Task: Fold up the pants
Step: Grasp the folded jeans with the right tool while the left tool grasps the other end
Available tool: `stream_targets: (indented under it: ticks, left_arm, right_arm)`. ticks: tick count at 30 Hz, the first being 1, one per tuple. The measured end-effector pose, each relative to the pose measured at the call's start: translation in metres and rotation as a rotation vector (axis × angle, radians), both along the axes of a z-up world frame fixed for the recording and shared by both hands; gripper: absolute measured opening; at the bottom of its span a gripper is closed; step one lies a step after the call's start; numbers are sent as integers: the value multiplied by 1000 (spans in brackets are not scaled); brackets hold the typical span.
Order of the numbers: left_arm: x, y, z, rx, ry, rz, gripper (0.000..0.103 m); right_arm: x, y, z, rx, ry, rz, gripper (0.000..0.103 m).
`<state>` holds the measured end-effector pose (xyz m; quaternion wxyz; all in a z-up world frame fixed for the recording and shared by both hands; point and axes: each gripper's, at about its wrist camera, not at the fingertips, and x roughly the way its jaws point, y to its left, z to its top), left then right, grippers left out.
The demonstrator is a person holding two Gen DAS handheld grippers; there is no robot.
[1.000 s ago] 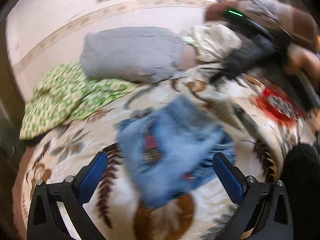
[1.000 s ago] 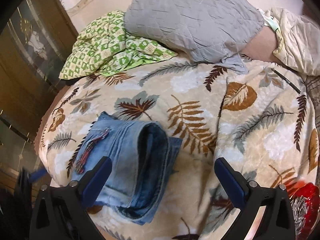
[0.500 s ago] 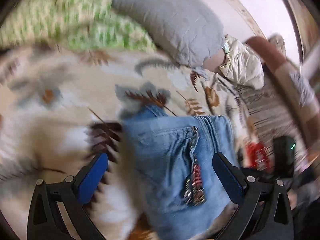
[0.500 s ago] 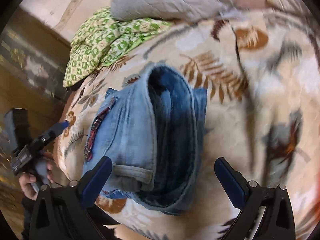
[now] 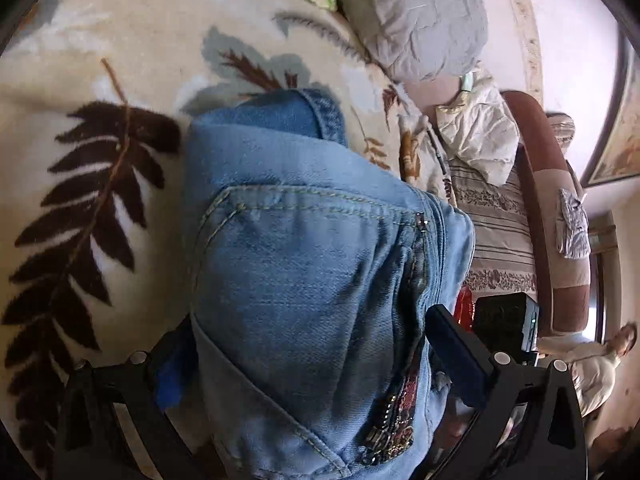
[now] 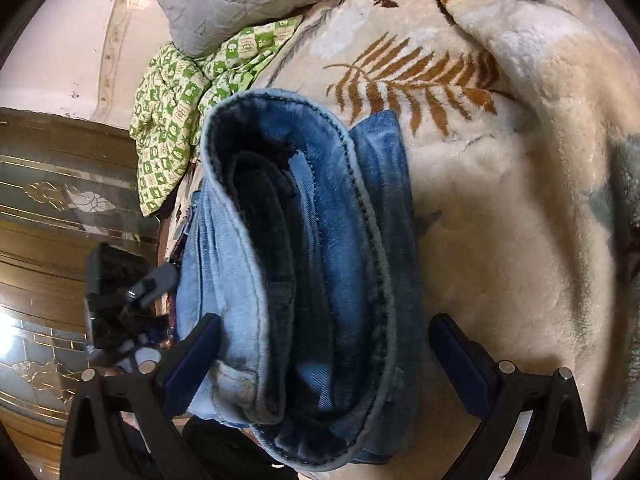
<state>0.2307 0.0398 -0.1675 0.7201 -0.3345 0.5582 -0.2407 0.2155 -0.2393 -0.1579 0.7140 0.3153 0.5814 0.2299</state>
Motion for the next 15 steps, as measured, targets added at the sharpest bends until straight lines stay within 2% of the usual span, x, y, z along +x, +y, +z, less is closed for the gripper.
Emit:
stream_targets:
  ticks: [4, 6, 7, 8, 9, 10, 13, 15]
  left_arm:
    - [-2, 4, -1, -44, -17, -7, 103]
    - [-2, 4, -1, -27, -18, -7, 100]
    - [-3, 4, -1, 0, -21, -7, 84]
    - [-5, 2, 1, 41, -31, -15, 73]
    - [-7, 0, 4, 66, -53, -21, 60]
    - [-10, 0, 6, 68, -68, -22, 52]
    - [-16, -4, 19, 83, -113, -34, 41]
    - [-19, -7, 28, 93, -134, -40, 37]
  right_arm:
    - [-4, 7, -2, -27, -24, 18, 103]
    - [-5, 9, -1, -42, -36, 17, 100]
    - [-5, 11, 1, -59, -50, 18, 90]
    - [-6, 14, 3, -71, -58, 15, 85]
    - [-7, 15, 4, -72, -66, 10, 75]
    - [-9, 16, 6, -59, -76, 6, 62]
    - [-14, 20, 14, -47, -121, 3, 45]
    - [-17, 22, 21, -67, -150, 6, 41]
